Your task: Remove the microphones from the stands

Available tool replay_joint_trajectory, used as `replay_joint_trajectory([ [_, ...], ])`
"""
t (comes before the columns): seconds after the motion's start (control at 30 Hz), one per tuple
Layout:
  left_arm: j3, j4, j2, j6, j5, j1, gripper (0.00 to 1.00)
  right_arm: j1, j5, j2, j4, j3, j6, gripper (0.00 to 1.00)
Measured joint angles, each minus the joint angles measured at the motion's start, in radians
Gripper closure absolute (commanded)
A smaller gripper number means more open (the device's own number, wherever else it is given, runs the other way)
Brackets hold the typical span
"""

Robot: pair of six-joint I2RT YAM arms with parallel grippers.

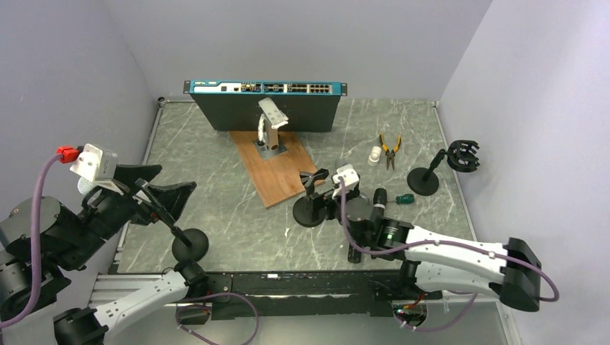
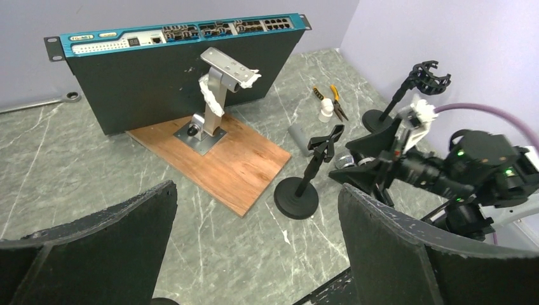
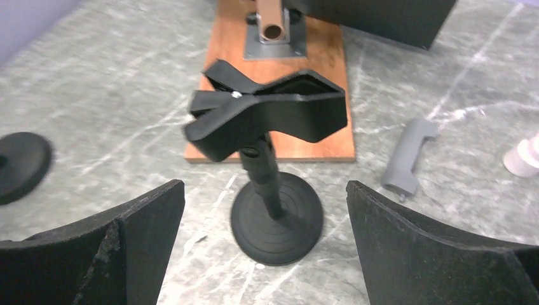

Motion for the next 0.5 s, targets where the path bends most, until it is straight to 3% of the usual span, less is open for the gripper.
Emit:
replay_joint_trajectory([
  [0.2,0.045,-0.05,0.02,-0.02,-0.002,0.0,0.01,0.002,-0.1,-0.132,-0.104,0.045,0.003,0.0],
  [0.5,0.107,-0.141,0.048,-0.079,0.072,0.0,0.01,0.002,-0.238,-0.085,-0.146,0.215,-0.041,0.0],
])
